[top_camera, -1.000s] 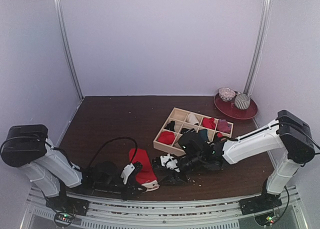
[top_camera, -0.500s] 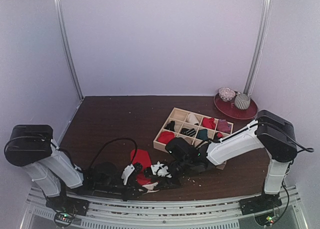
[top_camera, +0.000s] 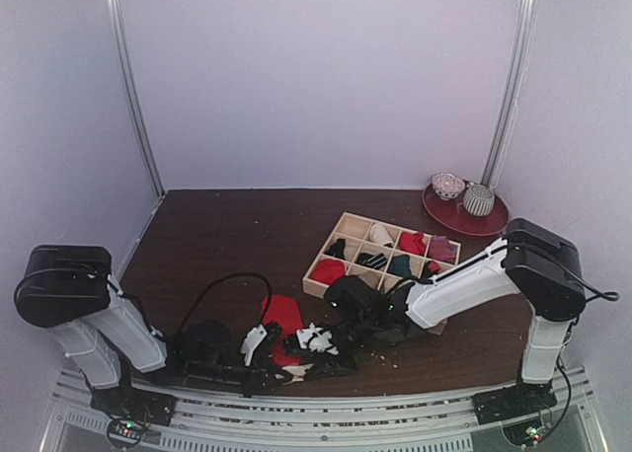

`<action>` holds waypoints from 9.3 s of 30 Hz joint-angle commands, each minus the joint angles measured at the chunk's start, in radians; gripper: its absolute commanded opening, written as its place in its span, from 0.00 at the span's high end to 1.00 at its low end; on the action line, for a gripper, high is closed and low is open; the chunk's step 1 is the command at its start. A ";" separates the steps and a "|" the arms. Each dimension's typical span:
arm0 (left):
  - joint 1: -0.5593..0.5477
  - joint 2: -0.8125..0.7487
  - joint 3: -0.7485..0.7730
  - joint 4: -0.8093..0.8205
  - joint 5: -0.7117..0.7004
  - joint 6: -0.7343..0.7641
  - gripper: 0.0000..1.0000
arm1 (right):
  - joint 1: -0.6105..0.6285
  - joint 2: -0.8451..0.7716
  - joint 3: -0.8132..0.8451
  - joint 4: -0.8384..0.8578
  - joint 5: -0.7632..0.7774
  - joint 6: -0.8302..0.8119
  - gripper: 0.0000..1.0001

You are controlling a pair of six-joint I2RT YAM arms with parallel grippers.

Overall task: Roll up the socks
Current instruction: Roll a pair of socks at the center of the board.

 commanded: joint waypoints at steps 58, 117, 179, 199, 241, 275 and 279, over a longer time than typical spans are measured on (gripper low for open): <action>-0.071 0.116 -0.032 0.221 -0.031 0.356 1.00 | -0.086 0.214 0.213 -0.329 -0.298 0.569 0.79; -0.049 0.182 0.099 -0.152 -0.035 0.214 1.00 | 0.211 -0.275 -0.434 0.460 0.490 0.102 0.31; -0.082 -0.001 -0.001 0.061 -0.099 0.500 0.82 | -0.062 0.144 -0.105 0.170 -0.202 0.876 1.00; -0.041 0.090 -0.049 0.033 -0.046 0.085 1.00 | -0.023 -0.372 0.018 -0.292 0.444 0.595 0.00; -0.020 0.087 -0.046 -0.023 -0.006 0.083 1.00 | 0.170 -0.149 -0.220 0.232 0.432 0.045 0.42; -0.051 -0.414 -0.051 -0.159 -0.251 0.575 0.47 | -0.023 0.149 0.171 -0.335 -0.079 0.589 0.90; -0.056 -0.276 -0.053 -0.060 -0.203 0.569 0.48 | -0.042 0.175 0.197 -0.378 -0.086 0.585 0.90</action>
